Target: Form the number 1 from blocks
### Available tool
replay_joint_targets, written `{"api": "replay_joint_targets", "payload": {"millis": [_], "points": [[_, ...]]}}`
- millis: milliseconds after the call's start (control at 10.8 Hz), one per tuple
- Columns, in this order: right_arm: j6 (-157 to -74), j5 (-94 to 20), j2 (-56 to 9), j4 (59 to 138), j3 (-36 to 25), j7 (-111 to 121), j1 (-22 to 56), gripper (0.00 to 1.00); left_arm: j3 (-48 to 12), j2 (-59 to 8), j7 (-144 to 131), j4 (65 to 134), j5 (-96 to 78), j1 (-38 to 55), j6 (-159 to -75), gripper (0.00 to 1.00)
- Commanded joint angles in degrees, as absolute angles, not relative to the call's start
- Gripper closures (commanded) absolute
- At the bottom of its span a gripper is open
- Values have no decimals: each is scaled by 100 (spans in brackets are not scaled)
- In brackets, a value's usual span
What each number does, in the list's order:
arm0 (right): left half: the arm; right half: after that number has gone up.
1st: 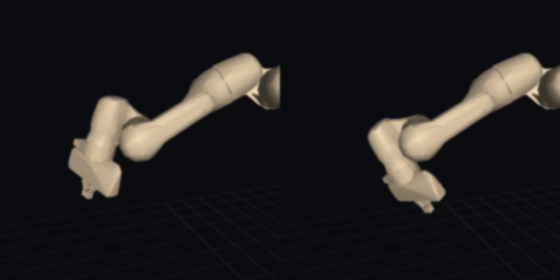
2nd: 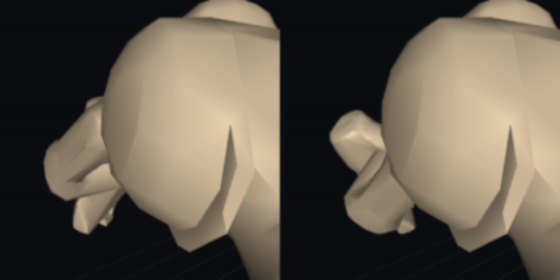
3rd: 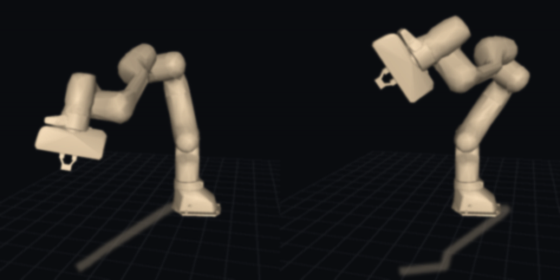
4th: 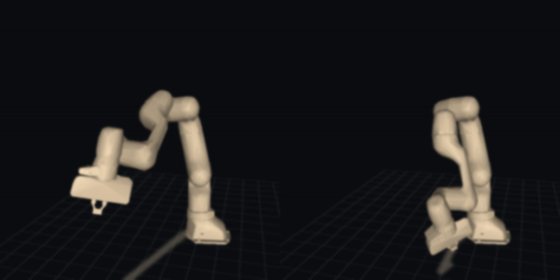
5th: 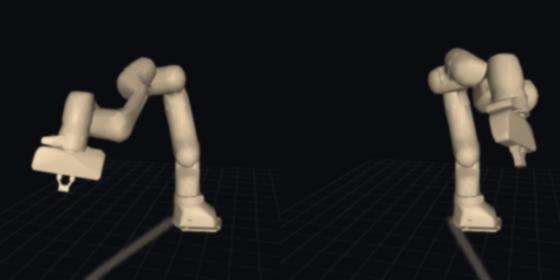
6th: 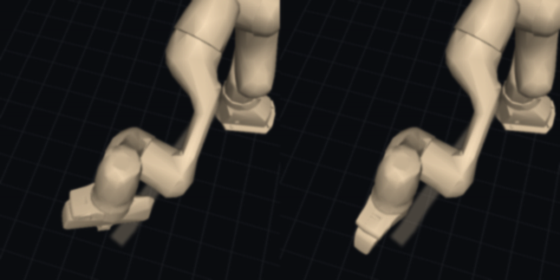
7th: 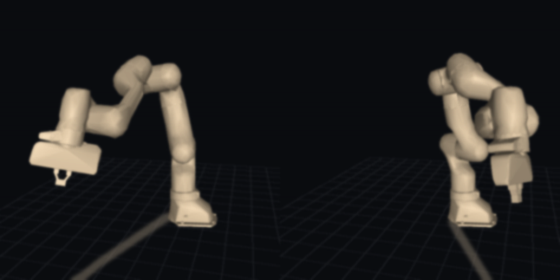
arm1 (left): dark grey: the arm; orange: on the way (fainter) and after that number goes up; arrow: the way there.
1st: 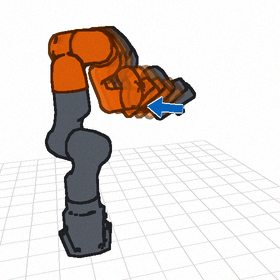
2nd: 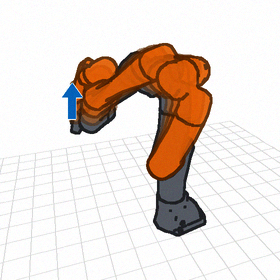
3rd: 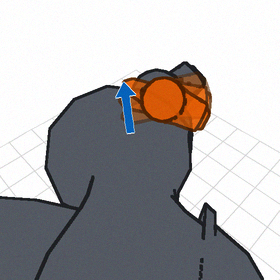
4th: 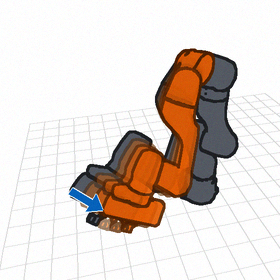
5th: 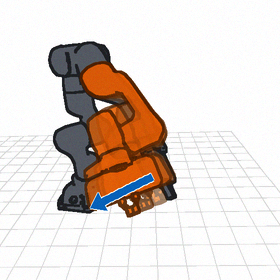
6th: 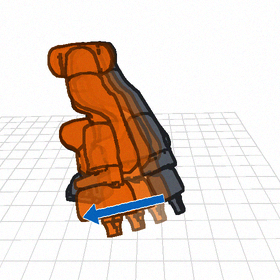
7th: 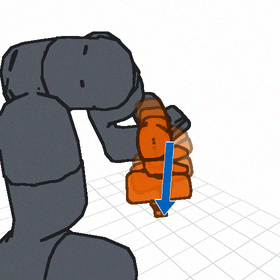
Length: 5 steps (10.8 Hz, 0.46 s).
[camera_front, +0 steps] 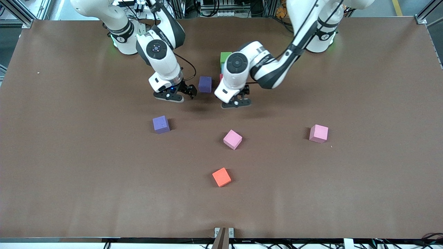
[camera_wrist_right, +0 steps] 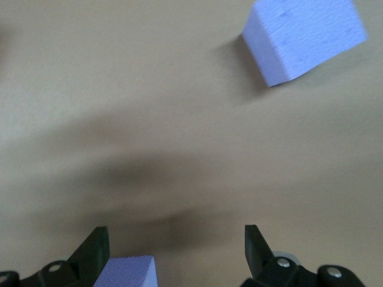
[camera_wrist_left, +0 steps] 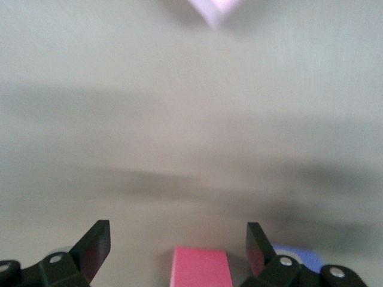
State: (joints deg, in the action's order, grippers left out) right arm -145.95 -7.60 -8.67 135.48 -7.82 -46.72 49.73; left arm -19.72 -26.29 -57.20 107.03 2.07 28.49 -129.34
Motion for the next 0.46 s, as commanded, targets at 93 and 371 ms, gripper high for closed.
{"api": "replay_joint_targets", "payload": {"millis": [93,371], "points": [[-14660,-826,-1361,13123,-791,-4658,5492,0,-2030,-2120,-5101,10837,553,1884,-12814,0],[-14704,-826,-1546,13025,-791,-4676,5739,0,-2030,-1968,-4264,10890,554,1048,-12814,0]]}}
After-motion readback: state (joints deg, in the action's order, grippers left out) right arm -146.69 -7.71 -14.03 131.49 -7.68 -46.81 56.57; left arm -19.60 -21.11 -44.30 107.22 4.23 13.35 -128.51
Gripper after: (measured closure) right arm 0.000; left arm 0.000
